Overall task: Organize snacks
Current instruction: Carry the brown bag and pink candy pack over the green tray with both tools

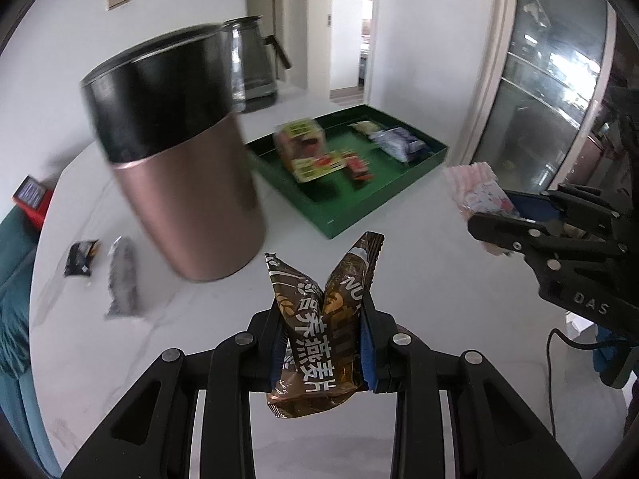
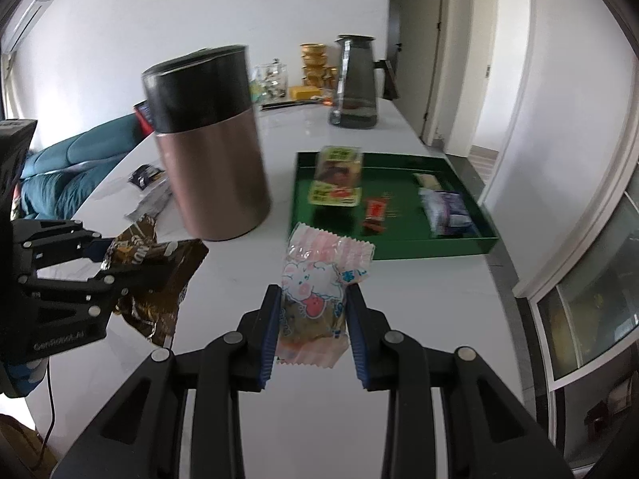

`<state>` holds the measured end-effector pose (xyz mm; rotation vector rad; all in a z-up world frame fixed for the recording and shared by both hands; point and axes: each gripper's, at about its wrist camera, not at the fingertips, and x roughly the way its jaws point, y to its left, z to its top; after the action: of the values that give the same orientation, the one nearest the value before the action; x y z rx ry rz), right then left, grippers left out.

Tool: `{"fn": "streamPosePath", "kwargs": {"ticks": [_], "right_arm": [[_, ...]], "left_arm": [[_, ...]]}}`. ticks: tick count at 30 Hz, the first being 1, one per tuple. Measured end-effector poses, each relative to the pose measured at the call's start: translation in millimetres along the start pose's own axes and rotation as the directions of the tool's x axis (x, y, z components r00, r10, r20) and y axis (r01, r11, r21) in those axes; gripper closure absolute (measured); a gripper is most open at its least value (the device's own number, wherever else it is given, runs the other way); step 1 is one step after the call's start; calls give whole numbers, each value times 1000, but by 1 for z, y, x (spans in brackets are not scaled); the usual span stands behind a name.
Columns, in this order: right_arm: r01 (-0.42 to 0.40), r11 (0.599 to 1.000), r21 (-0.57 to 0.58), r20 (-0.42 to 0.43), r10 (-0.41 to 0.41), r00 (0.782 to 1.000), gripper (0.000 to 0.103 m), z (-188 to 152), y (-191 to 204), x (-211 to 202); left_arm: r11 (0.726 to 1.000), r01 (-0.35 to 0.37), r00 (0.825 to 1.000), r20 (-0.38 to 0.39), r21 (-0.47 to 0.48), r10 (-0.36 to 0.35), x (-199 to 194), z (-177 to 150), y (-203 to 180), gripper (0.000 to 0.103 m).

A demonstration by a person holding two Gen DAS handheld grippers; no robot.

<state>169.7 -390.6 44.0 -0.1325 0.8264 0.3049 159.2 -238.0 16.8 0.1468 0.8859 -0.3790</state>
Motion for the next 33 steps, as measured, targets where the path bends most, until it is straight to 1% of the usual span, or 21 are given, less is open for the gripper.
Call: {"fn": "streamPosePath", "kwargs": {"ticks": [5,10,17,21,26,32,33], "right_arm": [[33,999,21,24,-34,999,54,6,-27,-4],[55,998,24,48,-56,997,54,18,-46,-4],[79,997,4,97,-79,992,54,47,-66,0],[89,996,-4,121,-88,989,54,63,-79,8],[106,994,-12,140,-103,985,54,83,-97,24],[119,993,-8,146,-117,982,54,111,-123,59],[118,993,-13,146,-115,983,54,115,-126,66]], "left_arm": [[999,21,1000,15,28,-22,6,18,-23,77],[999,26,999,40,37,-27,7,37,-39,77],[999,10,996,94,41,-13,11,69,-54,77],[999,7,993,114,36,-11,19,91,-60,77],[999,-19,992,125,29,15,39,118,-63,77],[995,-96,989,118,13,94,73,150,-56,76],[993,-120,986,116,5,118,82,156,-53,76]]}}
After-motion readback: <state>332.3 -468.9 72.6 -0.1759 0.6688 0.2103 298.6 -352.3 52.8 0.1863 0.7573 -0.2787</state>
